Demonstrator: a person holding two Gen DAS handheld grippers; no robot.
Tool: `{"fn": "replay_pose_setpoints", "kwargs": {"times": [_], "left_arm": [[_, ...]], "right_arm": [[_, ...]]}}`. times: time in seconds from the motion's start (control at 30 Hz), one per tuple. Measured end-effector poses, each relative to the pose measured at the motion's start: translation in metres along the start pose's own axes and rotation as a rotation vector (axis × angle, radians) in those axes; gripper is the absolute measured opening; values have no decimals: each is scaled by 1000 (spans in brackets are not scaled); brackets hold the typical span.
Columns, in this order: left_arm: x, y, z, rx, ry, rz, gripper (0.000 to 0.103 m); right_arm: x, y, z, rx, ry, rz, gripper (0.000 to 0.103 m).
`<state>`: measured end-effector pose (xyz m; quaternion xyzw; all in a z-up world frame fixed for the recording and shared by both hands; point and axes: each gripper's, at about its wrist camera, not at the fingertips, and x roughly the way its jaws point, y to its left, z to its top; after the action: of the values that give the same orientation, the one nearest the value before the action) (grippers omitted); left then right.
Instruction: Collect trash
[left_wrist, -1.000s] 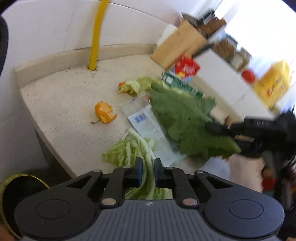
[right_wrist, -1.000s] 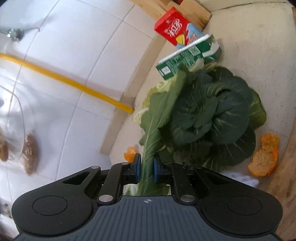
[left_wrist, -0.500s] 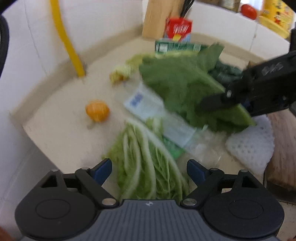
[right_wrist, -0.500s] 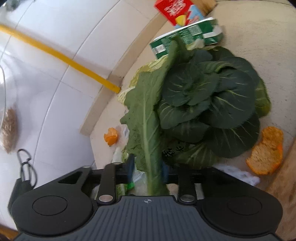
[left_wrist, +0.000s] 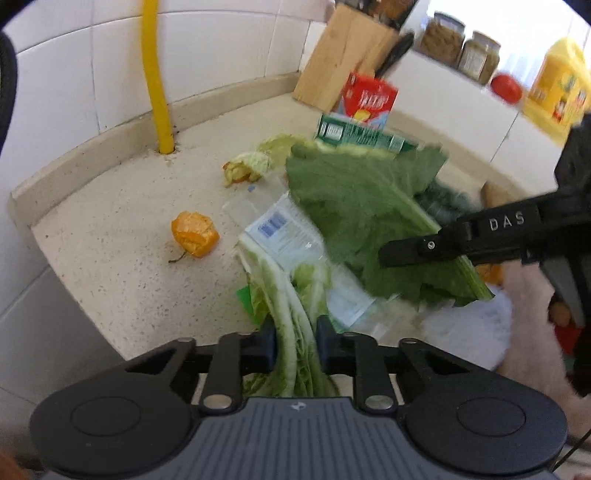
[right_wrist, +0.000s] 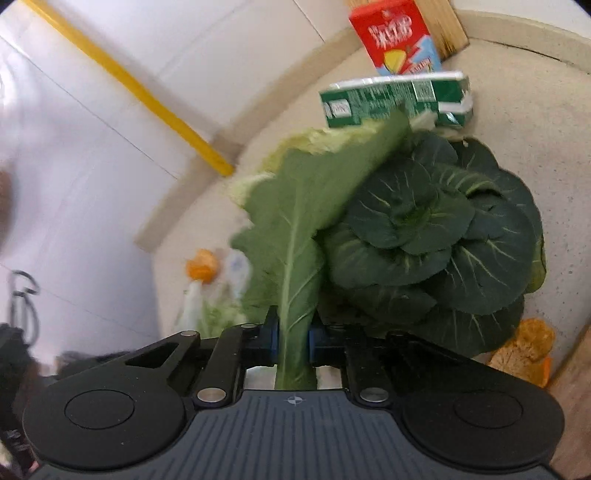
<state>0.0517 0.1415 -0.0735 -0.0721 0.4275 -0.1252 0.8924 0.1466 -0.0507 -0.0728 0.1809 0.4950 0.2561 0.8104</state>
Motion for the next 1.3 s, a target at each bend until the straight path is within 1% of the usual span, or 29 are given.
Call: {"fn": "replay_pose_setpoints", "kwargs": {"times": [0.03, 0.1, 0.23, 0.3, 0.37, 0.47, 0.6, 0.7, 0.9, 1.13, 1.3], "left_arm": [[-4, 1, 1, -14, -8, -29, 18], [-10, 3, 6, -39, -17, -76, 18], [-14, 14, 14, -111, -23, -167, 18], [-18, 20, 16, -151, -32, -220, 18], [-22, 25, 20, -187, -46, -261, 18], [-29, 31, 27, -223, -82, -302, 17], [-38, 33, 38, -222, -128, -332, 17], [-46, 35, 49, -216, -160, -359, 17], [-60, 37, 67, -197, -225, -386, 17], [-82, 45, 78, -182, -292, -403, 17], [-103, 62, 74, -201, -337, -383, 18]], "right_arm": [[-9, -3, 1, 9, -15, 18, 17], [-16, -9, 5, 69, -32, 86, 15], [-27, -28, 7, 253, -79, 305, 15], [-30, -30, 7, 310, -107, 382, 15], [-35, -30, 8, 338, -132, 439, 15], [-46, -25, 13, 340, -179, 472, 15], [-58, -19, 23, 346, -239, 530, 15], [-74, -11, 30, 327, -276, 549, 15], [-92, 8, 41, 276, -335, 579, 15], [-101, 36, 46, 209, -340, 603, 15], [-95, 58, 49, 169, -313, 638, 15]]}}
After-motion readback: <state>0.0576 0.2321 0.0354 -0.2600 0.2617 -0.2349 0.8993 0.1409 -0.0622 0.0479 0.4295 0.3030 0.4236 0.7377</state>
